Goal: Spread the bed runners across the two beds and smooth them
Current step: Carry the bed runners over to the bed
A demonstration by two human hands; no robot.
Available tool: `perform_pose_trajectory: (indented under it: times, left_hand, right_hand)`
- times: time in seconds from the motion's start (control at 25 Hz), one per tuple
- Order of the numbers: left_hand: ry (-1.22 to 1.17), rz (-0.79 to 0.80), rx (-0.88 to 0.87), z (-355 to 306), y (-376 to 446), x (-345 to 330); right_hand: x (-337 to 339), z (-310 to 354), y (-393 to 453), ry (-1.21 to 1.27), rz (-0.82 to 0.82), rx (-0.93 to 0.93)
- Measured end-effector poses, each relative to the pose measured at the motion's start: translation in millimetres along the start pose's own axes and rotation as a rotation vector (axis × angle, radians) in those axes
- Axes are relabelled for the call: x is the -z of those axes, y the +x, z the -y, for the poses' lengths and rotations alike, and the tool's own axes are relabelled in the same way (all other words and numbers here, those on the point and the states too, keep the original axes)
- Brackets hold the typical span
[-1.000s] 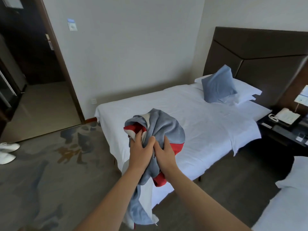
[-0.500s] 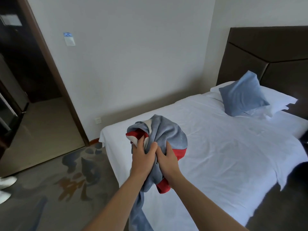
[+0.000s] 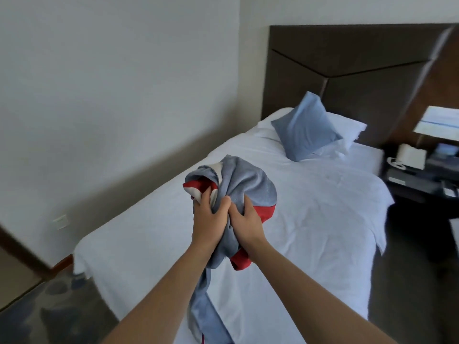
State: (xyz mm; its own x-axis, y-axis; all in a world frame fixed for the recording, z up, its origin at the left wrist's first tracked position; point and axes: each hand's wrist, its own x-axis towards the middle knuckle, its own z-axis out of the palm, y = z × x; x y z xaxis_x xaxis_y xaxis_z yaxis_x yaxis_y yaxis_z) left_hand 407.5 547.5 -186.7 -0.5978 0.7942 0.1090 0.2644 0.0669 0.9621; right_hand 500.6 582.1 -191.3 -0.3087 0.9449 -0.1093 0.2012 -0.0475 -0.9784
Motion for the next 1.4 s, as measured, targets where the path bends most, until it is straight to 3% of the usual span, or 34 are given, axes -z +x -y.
perform_pose_trajectory:
  times: [0.12,0.32,0.64,0.8,1.08,1.2,1.4]
  left_hand:
    - [0.009,0.168,-0.020,9,54,-12]
    - [0.012,0.325,-0.065,10,104,-13]
    - [0.052,0.380,-0.117,56,148,2]
    - [0.207,0.529,-0.122,110,157,0]
    - [0.482,0.828,-0.108,280,163,-20]
    - [0.657,0.889,-0.195,341,154,-27]
    - [0.899,0.932,-0.428,420,134,-25]
  right_hand:
    - [-11,1,37,0.034,-0.179,-0.039]
    - [-29,16,66,0.049,-0.342,-0.081]
    - [-71,-8,98,0.078,-0.358,-0.097]
    - [-97,-56,97,0.046,-0.397,-0.231]
    - [-147,-210,117,-0.174,-0.518,-0.497]
    - [-168,-275,119,-0.331,-0.504,-0.604]
    - [-199,-343,114,-0.668,-0.423,-0.609]
